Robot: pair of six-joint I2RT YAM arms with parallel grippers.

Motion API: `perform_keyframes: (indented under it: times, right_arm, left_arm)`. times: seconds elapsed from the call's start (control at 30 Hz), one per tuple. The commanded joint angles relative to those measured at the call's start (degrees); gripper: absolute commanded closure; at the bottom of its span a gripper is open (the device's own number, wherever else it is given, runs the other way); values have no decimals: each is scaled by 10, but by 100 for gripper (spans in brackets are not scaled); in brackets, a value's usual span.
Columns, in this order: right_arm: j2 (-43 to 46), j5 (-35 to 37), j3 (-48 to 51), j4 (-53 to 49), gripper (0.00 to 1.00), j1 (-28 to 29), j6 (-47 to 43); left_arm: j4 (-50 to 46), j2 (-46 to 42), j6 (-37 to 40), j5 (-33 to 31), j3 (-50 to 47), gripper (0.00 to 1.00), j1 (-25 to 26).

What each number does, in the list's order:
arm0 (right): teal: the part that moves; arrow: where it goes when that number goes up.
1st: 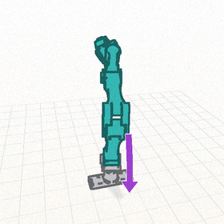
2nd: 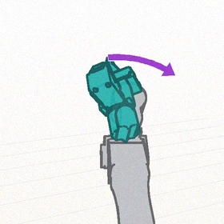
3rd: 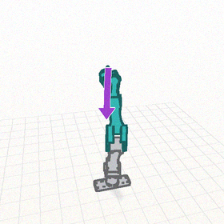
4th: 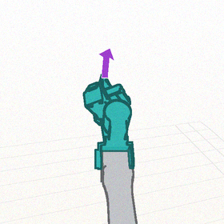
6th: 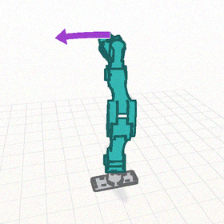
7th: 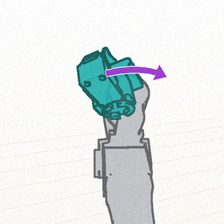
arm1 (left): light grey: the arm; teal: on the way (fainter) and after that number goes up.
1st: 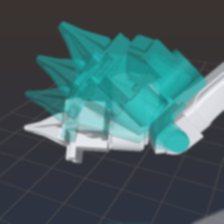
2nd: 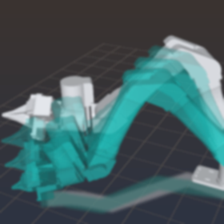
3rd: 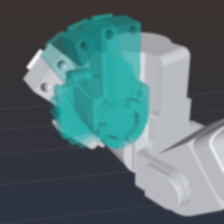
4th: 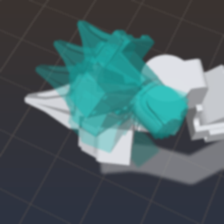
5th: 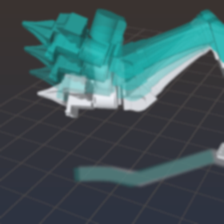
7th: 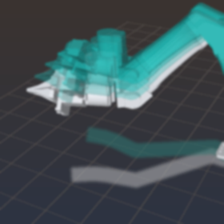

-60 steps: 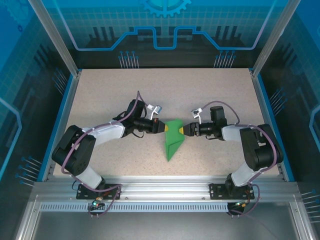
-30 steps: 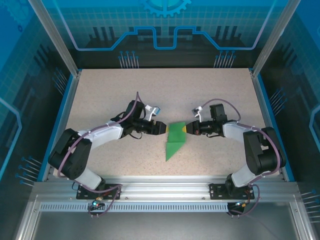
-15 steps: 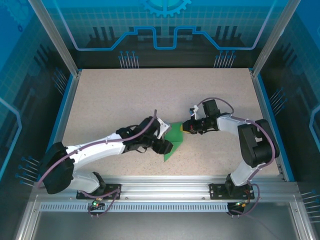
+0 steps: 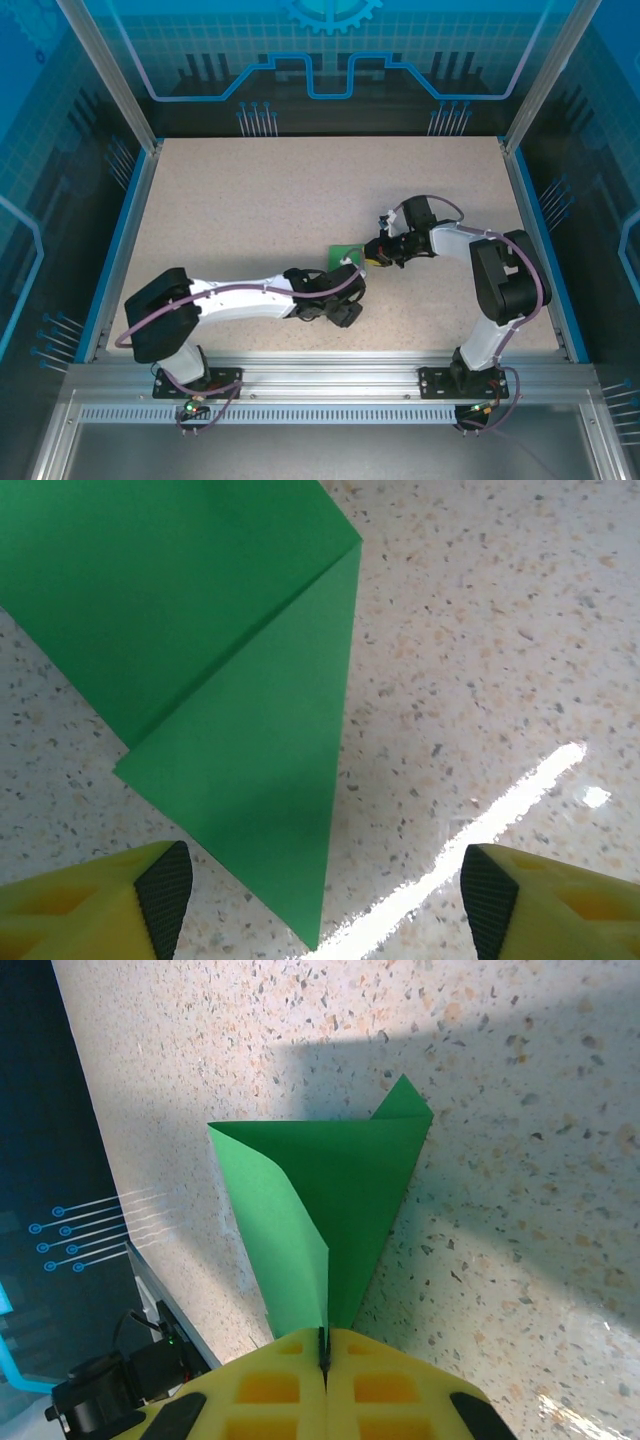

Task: Fold a paper plane with a square sheet of paper (fold left side to right side)
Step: Fold the wing for the fifth time at the center of the table.

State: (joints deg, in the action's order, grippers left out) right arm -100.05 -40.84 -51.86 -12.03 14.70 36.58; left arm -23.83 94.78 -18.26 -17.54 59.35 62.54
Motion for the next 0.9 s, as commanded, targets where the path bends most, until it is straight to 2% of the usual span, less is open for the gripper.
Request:
perform_keyframes:
  times: [0.0, 0.27, 0.5, 0.7, 0.87]
  right_arm:
    - [-7, -1, -9, -11, 100, 6, 13]
    - [-14, -2, -11, -7, 100, 6, 21]
    - [-18, -2, -9, -4, 100, 7, 22]
    - [-23, -4, -9, -1, 100, 11, 24]
    - [-25, -2, -10, -4, 100, 12, 23]
  left_arm:
    - [-31, 29, -17, -54, 39, 25, 11]
    - [-85, 109, -43, -119, 104, 24, 27]
    - [-99, 137, -52, -143, 121, 26, 28]
    - [-108, 152, -56, -150, 130, 34, 28]
    - [-108, 152, -55, -149, 128, 46, 28]
